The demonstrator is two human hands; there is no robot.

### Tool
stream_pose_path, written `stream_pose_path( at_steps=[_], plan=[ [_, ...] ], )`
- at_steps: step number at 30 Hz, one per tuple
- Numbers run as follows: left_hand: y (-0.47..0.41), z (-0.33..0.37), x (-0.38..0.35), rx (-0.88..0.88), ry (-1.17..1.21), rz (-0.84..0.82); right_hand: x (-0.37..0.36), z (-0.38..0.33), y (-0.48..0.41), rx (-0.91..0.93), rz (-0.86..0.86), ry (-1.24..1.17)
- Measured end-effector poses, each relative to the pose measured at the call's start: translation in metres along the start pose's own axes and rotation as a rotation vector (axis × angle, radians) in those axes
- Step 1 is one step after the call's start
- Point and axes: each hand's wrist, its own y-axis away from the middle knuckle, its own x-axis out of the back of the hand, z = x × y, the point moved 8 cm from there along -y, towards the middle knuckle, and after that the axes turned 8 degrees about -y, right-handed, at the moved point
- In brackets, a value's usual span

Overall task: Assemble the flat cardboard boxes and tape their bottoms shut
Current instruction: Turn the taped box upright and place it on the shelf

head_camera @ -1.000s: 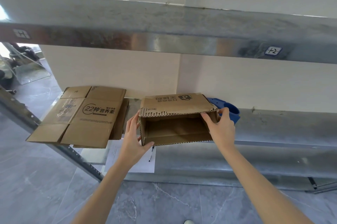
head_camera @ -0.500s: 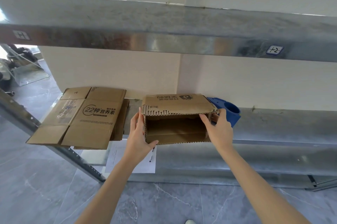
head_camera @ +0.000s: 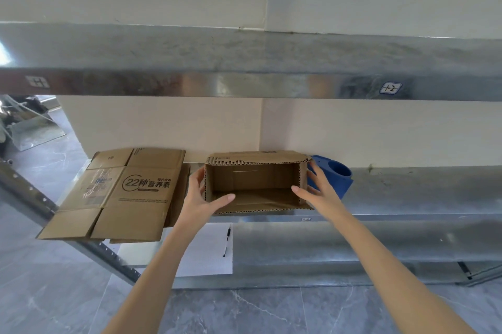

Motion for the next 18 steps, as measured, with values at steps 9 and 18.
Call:
stream_pose_path(
  at_steps=[9, 18],
  plan=[
    [-0.005, 0.044, 0.018, -0.126, 0.028, 0.051, 0.006, -0.044, -0.005, 0.067, 0.077, -0.145],
    [-0.023, 0.093, -0.019, -0.293, -0.077, -0.014, 0.052, -0.078, 0.011, 0.185, 0.183, 0.002]
  ],
)
